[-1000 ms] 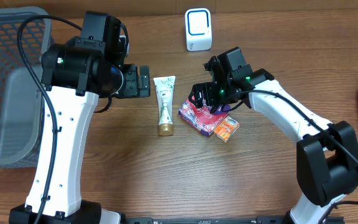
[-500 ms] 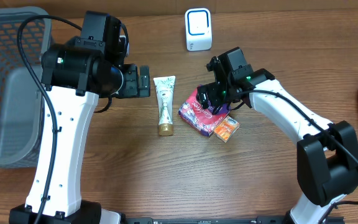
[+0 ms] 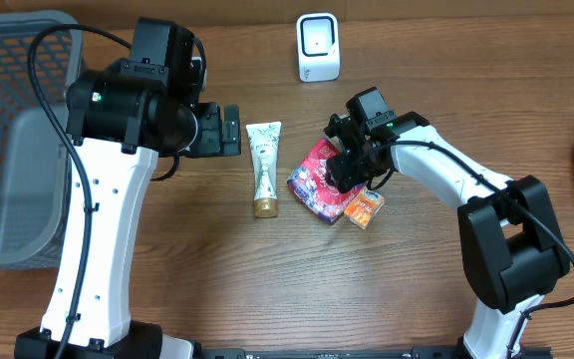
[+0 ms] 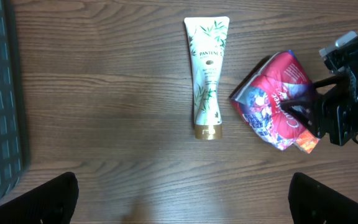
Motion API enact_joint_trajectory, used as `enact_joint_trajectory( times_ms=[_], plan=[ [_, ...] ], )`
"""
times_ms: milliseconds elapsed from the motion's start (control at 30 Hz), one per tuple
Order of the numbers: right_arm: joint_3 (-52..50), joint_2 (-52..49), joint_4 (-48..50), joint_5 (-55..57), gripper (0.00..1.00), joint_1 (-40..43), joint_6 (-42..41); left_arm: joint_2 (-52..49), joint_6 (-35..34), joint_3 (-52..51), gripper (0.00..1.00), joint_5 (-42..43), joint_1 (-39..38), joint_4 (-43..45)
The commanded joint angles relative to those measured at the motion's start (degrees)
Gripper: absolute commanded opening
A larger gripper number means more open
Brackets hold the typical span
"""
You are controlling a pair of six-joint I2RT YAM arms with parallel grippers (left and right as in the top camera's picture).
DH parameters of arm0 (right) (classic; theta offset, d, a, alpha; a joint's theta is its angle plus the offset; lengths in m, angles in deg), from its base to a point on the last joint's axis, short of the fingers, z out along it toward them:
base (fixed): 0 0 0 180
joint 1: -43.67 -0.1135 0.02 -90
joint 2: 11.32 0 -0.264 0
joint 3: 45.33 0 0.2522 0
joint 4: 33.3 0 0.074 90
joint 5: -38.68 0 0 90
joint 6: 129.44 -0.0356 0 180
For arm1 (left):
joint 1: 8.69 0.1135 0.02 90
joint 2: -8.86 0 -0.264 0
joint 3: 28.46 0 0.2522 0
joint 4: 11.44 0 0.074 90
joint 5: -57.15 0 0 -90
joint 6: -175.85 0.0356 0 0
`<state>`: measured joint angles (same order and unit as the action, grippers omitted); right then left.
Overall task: Scan the item barcode
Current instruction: 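Reach the right gripper to the red-purple box and grasp it, then hold the red-purple box up in front of the scanner, then carry the box right and drop it at the table's right edge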
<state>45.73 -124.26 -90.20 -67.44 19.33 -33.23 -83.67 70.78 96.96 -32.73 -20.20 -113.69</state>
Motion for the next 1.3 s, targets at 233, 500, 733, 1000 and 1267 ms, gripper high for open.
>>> enact_joint_trajectory(
  times_ms=[233,500,733,1000,1267],
  plan=[
    [8.9,-0.2,-0.2,1.1,0.04,0.3,-13.6,-0.1,-0.8,0.0,1.00,-0.7,0.2,0.1],
    [16.9,-0.2,13.9,-0.4,0.04,4.3,-36.8,-0.1,-0.8,0.0,1.00,-0.7,0.2,0.1],
    [16.9,-4.1,37.7,3.0,0.04,5.3,-57.5,-0.1,-0.8,0.0,1.00,-0.7,0.2,0.1],
    [16.9,-12.4,49.1,8.9,0.04,4.5,-65.1,-0.1,-0.8,0.0,1.00,-0.7,0.2,0.1],
    [18.3,-12.2,49.8,6.8,0.04,6.1,-58.4,-0.1,-0.8,0.0,1.00,-0.7,0.2,0.1]
  ],
)
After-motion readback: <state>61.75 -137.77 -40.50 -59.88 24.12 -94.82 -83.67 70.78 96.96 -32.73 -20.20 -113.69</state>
